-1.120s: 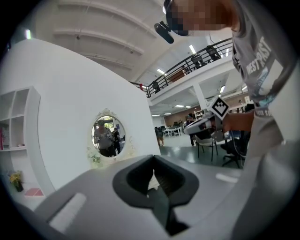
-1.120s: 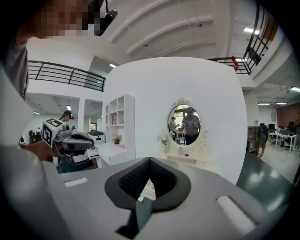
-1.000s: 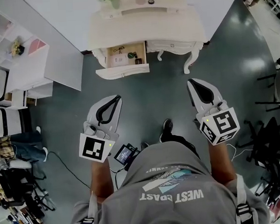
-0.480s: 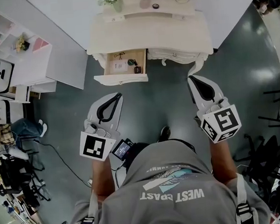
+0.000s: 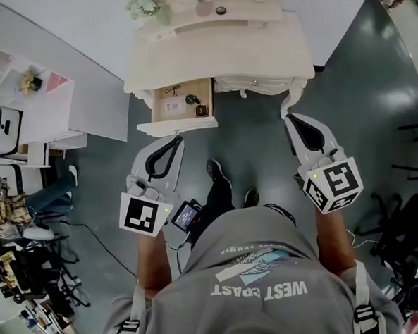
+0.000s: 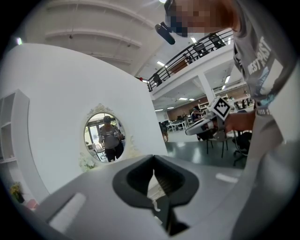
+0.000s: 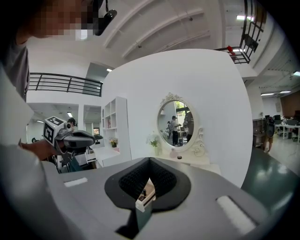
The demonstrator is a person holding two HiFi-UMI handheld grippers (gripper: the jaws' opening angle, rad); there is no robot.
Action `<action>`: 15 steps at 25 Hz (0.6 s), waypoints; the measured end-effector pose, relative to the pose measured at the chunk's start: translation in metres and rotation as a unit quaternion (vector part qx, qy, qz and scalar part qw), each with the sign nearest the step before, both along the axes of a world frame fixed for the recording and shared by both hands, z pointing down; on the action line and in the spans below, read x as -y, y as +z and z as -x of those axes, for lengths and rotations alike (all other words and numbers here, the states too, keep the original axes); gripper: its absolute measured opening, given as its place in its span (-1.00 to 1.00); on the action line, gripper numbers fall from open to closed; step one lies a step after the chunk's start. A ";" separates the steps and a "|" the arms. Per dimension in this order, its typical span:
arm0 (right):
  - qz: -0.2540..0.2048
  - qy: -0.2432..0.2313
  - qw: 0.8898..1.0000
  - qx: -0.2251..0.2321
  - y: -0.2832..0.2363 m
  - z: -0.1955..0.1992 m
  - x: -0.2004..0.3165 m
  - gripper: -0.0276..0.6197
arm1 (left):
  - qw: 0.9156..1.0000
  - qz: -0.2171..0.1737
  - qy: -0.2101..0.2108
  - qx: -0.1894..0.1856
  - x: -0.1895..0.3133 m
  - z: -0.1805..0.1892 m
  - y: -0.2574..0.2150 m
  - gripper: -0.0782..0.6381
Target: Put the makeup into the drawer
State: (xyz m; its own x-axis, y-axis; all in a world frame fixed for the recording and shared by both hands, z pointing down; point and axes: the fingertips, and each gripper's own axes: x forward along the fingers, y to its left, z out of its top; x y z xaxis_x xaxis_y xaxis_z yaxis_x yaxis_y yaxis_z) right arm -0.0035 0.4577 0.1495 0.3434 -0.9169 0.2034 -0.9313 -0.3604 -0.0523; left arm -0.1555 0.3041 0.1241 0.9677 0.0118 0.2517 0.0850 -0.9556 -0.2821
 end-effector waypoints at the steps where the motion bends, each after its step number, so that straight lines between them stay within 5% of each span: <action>1: 0.003 0.007 1.000 0.000 0.001 -0.005 -0.001 -0.91 | 1.000 0.000 0.006 -0.001 0.003 -0.008 0.000 -0.78; 15: 0.027 0.084 0.996 -0.012 -0.006 -0.061 0.046 -0.91 | 0.996 0.014 0.082 -0.036 0.080 -0.101 -0.008 -0.78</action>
